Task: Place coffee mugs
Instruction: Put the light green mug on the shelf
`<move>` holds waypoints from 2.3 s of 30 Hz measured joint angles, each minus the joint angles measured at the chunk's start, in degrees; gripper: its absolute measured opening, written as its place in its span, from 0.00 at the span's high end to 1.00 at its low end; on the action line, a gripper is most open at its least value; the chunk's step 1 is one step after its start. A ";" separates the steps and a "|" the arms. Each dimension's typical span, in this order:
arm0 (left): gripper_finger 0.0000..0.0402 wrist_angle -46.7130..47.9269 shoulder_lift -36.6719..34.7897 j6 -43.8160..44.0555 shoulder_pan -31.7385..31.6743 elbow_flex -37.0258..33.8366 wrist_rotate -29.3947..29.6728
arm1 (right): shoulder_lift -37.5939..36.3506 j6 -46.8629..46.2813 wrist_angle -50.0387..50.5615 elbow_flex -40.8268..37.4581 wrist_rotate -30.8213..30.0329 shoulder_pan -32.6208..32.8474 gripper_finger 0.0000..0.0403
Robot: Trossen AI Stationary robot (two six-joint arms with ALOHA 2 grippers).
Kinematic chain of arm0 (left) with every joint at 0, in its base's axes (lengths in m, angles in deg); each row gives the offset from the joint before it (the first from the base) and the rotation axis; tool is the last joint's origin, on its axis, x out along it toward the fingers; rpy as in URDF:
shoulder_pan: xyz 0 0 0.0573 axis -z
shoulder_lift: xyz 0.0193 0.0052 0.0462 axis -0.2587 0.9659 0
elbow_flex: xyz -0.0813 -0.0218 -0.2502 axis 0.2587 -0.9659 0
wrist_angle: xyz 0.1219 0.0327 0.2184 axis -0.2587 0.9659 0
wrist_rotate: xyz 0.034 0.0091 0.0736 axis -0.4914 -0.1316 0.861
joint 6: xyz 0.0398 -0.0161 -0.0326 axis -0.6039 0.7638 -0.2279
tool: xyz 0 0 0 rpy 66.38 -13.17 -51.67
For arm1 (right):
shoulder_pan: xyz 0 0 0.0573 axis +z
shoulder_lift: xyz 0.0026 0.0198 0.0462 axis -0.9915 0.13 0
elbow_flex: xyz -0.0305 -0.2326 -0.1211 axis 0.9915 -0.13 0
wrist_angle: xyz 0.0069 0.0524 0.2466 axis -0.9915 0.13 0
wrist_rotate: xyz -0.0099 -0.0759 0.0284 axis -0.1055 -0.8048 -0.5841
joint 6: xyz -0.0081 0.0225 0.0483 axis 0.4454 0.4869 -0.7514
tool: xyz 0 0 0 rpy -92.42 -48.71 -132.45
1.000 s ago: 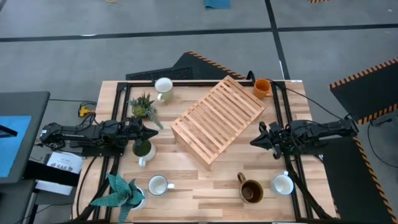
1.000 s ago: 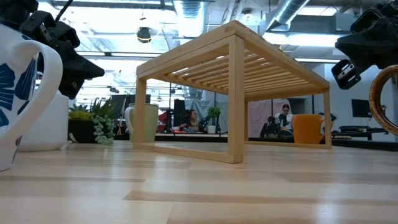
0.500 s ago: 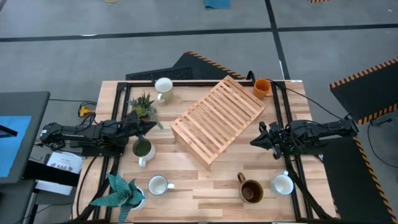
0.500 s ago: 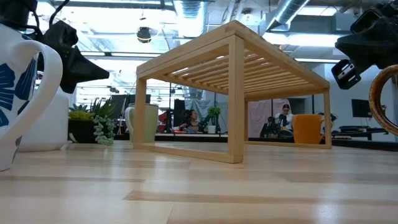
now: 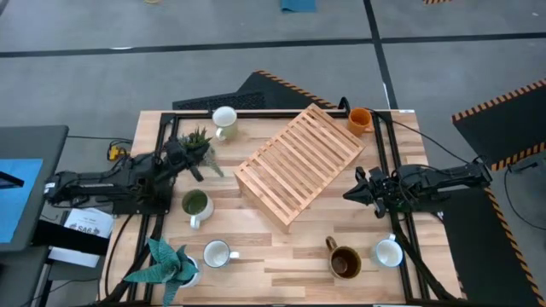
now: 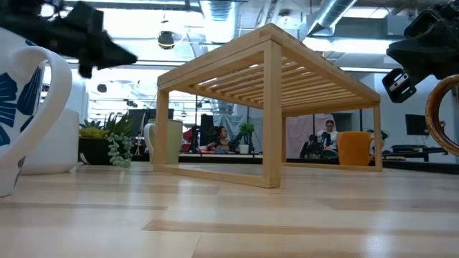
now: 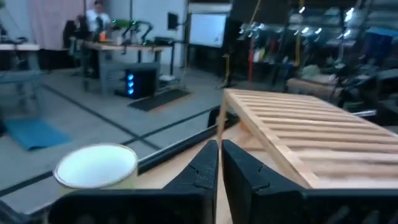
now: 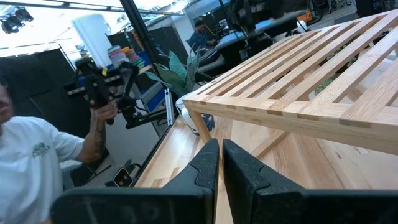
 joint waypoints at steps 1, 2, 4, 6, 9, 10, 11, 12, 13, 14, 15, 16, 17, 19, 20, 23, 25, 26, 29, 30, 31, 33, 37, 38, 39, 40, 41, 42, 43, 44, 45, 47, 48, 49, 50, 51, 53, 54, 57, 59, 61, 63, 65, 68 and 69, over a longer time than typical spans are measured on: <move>0.94 1.05 3.77 0.16 -1.87 2.62 -1.38 | 0.00 0.00 0.00 -0.01 0.02 0.00 0.88; 0.92 2.50 7.76 0.17 -3.78 5.76 -2.86 | 0.00 0.00 0.00 0.01 0.00 0.00 0.88; 0.86 7.57 15.90 0.11 -7.73 12.67 -4.63 | 0.00 0.00 0.00 -0.01 0.00 0.00 0.88; 0.81 14.55 23.45 -0.20 -11.52 20.30 -5.18 | 0.01 0.00 -0.01 0.00 0.02 0.00 0.88; 0.72 26.02 33.67 1.07 -16.83 31.69 -6.98 | 0.00 0.00 -0.02 0.00 0.02 0.00 0.88; 0.69 29.81 36.87 1.38 -18.47 34.92 -8.25 | 0.00 0.00 -0.02 -0.01 0.00 0.00 0.88; 0.67 33.12 39.74 1.49 -19.82 37.87 -9.68 | 0.00 0.00 -0.02 -0.01 0.00 0.00 0.88; 0.65 36.15 42.49 1.66 -21.07 40.18 -11.21 | 0.00 0.00 -0.02 -0.01 0.00 0.00 0.88; 0.63 38.95 44.87 2.21 -22.17 42.25 -12.34 | 0.00 0.02 -0.02 0.01 0.00 0.00 0.88; 0.61 40.96 47.06 2.86 -23.14 43.69 -13.49 | 0.00 0.00 -0.04 0.00 0.00 0.00 0.88; 0.59 42.05 48.96 3.30 -23.99 44.68 -14.70 | 0.00 0.00 -0.04 -0.01 0.00 0.00 0.88; 0.58 42.53 50.59 3.40 -24.65 45.36 -15.83 | 0.00 0.00 -0.04 -0.01 0.00 0.00 0.88; 0.57 42.40 51.97 3.18 -25.32 45.64 -16.87 | 0.00 0.00 -0.04 0.02 0.00 0.00 0.88; 0.56 41.34 54.33 2.02 -26.51 45.77 -18.24 | 0.00 0.00 -0.07 0.02 0.00 0.00 0.88; 0.56 40.82 55.29 1.12 -27.02 45.81 -18.37 | 0.00 0.00 -0.07 0.02 0.00 0.00 0.88; 0.56 39.57 58.11 -1.56 -28.78 45.85 -17.52 | 0.00 0.01 -0.08 0.00 0.00 0.00 0.88; 0.56 38.10 59.81 -3.28 -30.16 45.85 -17.30 | 0.00 0.00 -0.09 -0.01 0.00 0.00 0.88; 0.56 37.54 60.66 -4.13 -30.83 45.87 -17.42 | 0.00 0.00 -0.09 0.00 0.00 0.00 0.88; 0.56 36.38 63.22 -6.60 -33.14 45.87 -20.19 | 0.00 0.00 -0.11 -0.01 0.00 0.00 0.88; 0.56 35.77 64.10 -7.00 -33.78 45.87 -21.22 | 0.00 0.00 -0.11 0.01 0.00 0.00 0.88; 0.56 35.10 65.05 -7.20 -34.47 45.89 -22.39 | 0.01 0.00 -0.11 0.01 0.00 0.00 0.88; 0.56 34.82 66.73 -7.15 -35.71 45.89 -25.32 | 0.00 0.00 -0.11 -0.01 0.00 0.00 0.88; 0.56 35.97 69.06 -6.73 -36.20 45.91 -28.86 | 0.02 0.00 -0.13 0.00 0.00 0.00 0.88; 0.56 35.99 69.43 -6.57 -36.01 45.91 -28.61 | 0.00 0.00 -0.13 0.01 0.02 0.00 0.88; 0.56 35.97 69.64 -6.31 -35.78 45.89 -28.22 | 0.00 0.01 -0.13 -0.01 0.00 0.00 0.88; 0.56 35.98 69.75 -5.96 -35.51 45.89 -27.40 | 0.01 0.00 -0.13 -0.01 0.01 0.00 0.88; 0.56 35.87 69.79 -5.67 -35.19 45.89 -26.13 | 0.00 0.00 -0.15 0.01 0.00 0.00 0.88; 0.56 35.76 69.80 -5.66 -34.99 45.89 -24.72 | 0.00 0.00 -0.13 -0.01 0.02 0.00 0.88; 0.57 35.82 69.80 -5.62 -34.61 45.89 -22.96 | 0.00 0.00 -0.15 0.00 0.01 0.00 0.88; 0.59 35.86 69.80 -5.55 -34.28 45.89 -21.16 | 0.00 0.00 -0.14 0.00 0.00 0.00 0.88; 0.61 35.84 69.80 -5.51 -34.00 45.89 -19.87 | 0.00 0.01 -0.15 0.00 0.00 0.00 0.88; 0.69 35.89 69.80 -5.10 -33.46 45.89 -17.88 | 0.01 0.00 -0.14 0.00 0.00 0.00 0.88; 0.75 35.98 69.80 -5.04 -33.22 45.89 -17.81 | 0.00 0.00 -0.15 -0.01 0.00 0.00 0.88; 0.81 35.99 69.80 -5.06 -32.90 45.89 -17.88 | 0.00 0.00 -0.13 0.01 0.02 0.00 0.88; 0.88 36.14 69.74 -5.06 -32.63 45.90 -17.82 | 0.00 0.00 -0.13 -0.01 0.00 0.00 0.88; 0.93 37.07 69.51 -4.45 -32.36 46.06 -17.99 | 0.00 0.00 -0.13 -0.01 0.02 0.00 0.88; 0.96 39.54 68.81 -4.15 -31.34 46.60 -18.48 | 0.00 0.00 -0.14 -0.01 0.00 0.00 0.88; 0.97 40.25 68.23 -4.04 -30.77 47.17 -18.73 | 0.00 0.00 -0.14 0.00 0.00 0.00 0.88; 0.98 43.53 65.02 -4.88 -28.16 49.90 -17.12 | 0.00 0.00 -0.15 -0.01 0.00 0.00 0.88; 0.98 45.04 62.75 -5.89 -26.33 52.41 -15.97 | 0.00 0.00 -0.13 -0.01 0.00 0.00 0.88; 0.98 46.72 60.69 -6.75 -24.45 55.53 -14.85 | 0.00 0.01 -0.15 0.00 0.00 0.00 0.88; 0.98 49.17 59.35 -6.89 -22.36 60.12 -15.48 | 0.01 0.00 -0.14 -0.01 0.00 0.00 0.88; 0.98 53.62 59.10 -7.09 -19.16 66.11 -16.03 | 0.00 0.00 -0.14 0.00 0.00 0.00 0.88; 0.98 60.29 60.81 -8.35 -13.27 74.81 -14.78 | 0.00 0.00 -0.15 -0.01 0.00 0.00 0.88; 0.98 62.00 61.65 -8.75 -11.41 77.68 -14.89 | 0.02 0.00 -0.14 0.00 0.00 0.00 0.88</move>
